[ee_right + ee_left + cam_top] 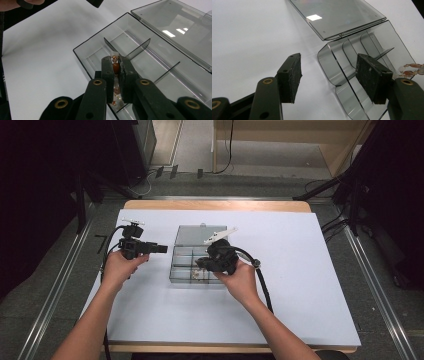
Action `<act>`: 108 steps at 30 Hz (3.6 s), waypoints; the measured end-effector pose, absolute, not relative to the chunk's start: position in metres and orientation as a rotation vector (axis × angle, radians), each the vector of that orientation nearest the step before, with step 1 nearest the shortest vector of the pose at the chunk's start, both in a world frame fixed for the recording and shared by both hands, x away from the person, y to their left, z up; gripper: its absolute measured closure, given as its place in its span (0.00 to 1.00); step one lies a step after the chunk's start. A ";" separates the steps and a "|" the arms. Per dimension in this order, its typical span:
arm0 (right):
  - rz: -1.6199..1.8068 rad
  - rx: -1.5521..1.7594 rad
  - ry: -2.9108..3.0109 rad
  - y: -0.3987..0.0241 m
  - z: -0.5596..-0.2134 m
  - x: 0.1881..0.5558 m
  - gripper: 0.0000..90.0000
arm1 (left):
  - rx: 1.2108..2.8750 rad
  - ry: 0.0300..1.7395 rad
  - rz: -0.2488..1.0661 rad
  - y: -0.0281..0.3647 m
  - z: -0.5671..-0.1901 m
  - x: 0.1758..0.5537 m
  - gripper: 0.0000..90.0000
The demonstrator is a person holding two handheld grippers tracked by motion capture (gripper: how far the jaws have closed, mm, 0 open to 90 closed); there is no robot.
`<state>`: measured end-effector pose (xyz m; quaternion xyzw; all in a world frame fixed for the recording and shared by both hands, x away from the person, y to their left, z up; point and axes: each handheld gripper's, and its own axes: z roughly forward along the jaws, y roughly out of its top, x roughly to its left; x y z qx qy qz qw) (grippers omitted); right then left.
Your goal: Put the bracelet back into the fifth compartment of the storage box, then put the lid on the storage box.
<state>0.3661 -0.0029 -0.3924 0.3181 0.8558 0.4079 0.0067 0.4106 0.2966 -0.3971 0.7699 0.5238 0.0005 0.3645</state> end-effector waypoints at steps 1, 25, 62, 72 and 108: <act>1.274 1.000 2.676 -0.003 -0.393 0.366 0.95 | 1.981 1.347 0.001 0.297 -0.397 0.411 0.43; 1.208 1.068 2.686 -0.002 -0.424 0.370 0.95 | 1.983 1.341 -0.001 0.295 -0.397 0.411 0.43; 1.150 1.114 2.732 0.004 -0.442 0.370 0.93 | 2.000 1.333 -0.010 0.289 -0.397 0.412 0.43; 1.152 1.114 2.733 0.006 -0.441 0.369 0.85 | 2.013 1.327 -0.007 0.285 -0.398 0.411 0.42; 1.205 1.251 2.570 -0.035 -0.415 0.388 0.64 | 2.055 1.293 -0.002 0.269 -0.395 0.416 0.46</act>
